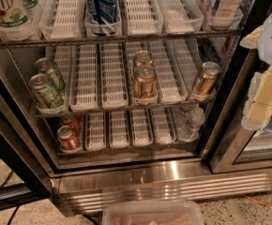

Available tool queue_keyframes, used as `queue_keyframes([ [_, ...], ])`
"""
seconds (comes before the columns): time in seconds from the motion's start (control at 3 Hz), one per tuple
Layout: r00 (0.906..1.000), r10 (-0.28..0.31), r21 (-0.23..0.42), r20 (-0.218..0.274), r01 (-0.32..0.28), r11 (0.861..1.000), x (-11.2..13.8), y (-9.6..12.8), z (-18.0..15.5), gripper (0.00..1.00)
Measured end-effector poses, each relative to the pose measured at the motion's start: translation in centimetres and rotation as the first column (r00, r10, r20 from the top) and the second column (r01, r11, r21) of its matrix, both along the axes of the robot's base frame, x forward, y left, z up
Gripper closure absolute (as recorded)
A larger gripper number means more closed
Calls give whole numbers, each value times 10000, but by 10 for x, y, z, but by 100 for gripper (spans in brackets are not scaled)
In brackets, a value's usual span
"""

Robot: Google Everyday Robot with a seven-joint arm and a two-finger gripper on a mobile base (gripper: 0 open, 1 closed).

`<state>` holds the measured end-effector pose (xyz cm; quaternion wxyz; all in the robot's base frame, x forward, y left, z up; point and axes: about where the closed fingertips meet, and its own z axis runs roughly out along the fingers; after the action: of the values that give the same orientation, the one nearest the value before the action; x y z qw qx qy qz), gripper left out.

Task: Pick water bottle from bottom shelf of fridge

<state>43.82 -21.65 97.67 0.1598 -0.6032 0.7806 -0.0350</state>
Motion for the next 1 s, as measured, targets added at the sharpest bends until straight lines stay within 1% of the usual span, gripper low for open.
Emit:
queue_keyframes([
  [0.33, 10000, 0, 0, 0, 0, 10000, 0, 0, 0, 0],
  [0.67, 9999, 11, 166, 115, -12, 9999, -2, 4, -3, 0],
  [1.0, 9999, -160, 718, -2, 160, 9973, -12, 17, -36, 0],
])
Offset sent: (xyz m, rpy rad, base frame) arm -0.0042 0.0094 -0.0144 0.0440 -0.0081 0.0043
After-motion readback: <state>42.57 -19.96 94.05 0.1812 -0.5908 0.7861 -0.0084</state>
